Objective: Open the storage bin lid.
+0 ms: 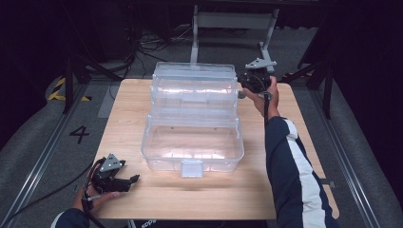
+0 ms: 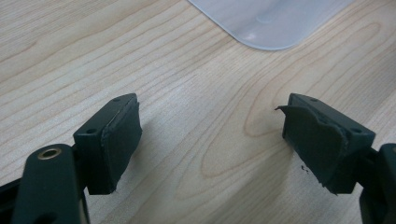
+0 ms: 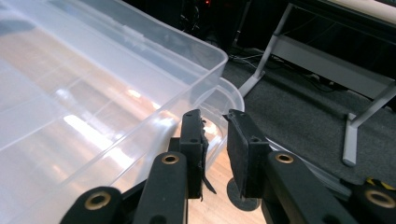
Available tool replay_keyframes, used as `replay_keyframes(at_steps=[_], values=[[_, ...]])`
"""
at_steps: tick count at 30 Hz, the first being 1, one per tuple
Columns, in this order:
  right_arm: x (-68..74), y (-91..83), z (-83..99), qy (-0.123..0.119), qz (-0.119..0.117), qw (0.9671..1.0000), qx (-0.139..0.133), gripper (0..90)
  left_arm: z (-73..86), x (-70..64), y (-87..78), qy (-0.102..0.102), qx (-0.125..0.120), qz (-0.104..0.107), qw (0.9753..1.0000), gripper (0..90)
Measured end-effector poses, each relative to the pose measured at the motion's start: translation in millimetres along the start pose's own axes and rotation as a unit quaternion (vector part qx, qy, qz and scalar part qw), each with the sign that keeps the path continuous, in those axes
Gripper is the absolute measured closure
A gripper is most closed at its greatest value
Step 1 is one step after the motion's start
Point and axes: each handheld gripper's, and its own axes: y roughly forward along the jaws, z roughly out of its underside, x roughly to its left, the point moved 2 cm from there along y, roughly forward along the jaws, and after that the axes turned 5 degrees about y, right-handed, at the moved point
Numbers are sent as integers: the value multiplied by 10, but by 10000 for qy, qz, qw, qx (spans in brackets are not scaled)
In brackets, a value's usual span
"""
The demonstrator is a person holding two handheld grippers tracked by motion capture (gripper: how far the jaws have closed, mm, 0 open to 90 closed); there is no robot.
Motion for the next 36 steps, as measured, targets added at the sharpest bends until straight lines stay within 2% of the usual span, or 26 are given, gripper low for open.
replay_keyframes(at_steps=[9,17,25,36], values=[[-19,-146,110,-62,-2,9999,93,756,5,-8,-4,-52,3,-4,10000,200],[-34,-389,260,-214,-53,9997,139,752,3,-2,-2,-28,1,10,10000,199],[15,-589,405,-450,-152,9984,291,762,3,-2,-3,-26,4,9,10000,198],[84,-810,537,-596,-274,9973,345,759,6,-8,-5,-58,9,-5,10000,198]])
